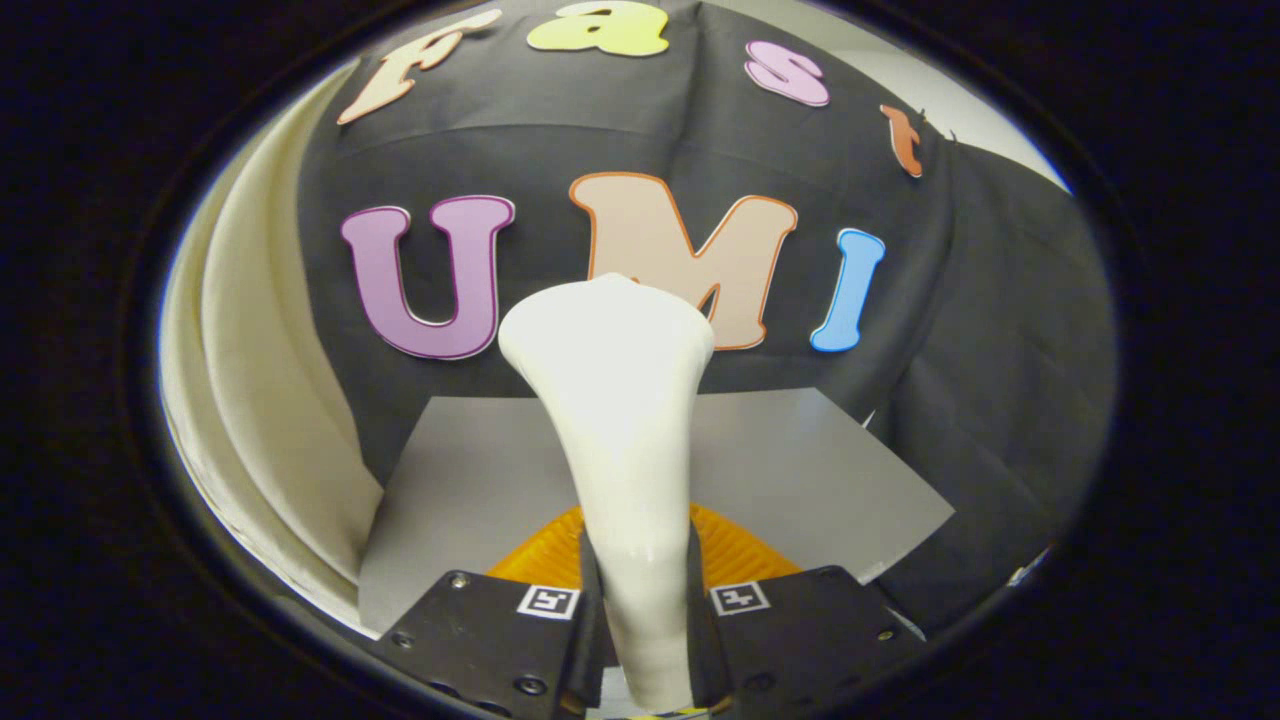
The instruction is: Iron the clothes twice with a garment steamer, once on the left side and once on the right side.
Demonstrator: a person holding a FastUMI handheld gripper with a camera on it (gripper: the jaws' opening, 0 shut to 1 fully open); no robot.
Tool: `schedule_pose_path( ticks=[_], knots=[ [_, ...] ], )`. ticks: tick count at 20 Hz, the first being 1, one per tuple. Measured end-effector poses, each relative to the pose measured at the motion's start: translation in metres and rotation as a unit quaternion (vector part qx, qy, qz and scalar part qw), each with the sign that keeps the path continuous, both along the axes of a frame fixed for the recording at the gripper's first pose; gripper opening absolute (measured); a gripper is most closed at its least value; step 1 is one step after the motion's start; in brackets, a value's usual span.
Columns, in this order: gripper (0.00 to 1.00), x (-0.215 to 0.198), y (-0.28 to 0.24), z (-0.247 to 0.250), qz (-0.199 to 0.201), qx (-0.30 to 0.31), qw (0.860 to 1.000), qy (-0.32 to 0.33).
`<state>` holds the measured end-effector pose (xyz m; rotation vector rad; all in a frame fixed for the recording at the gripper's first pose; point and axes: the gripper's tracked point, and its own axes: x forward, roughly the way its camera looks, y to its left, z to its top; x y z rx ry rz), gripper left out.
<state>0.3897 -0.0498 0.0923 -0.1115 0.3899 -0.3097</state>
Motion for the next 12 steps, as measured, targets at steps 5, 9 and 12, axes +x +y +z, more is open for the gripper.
schedule_pose_path(
  ticks=[5,9,12],
  knots=[
    [0.32,-0.072,0.042,0.022,-0.003,0.006,0.997,-0.072],
    [0.32,-0.154,0.107,0.047,0.014,-0.001,0.992,-0.122],
    [0.31,-0.202,0.161,0.061,0.039,-0.003,0.988,-0.146]
  ],
)
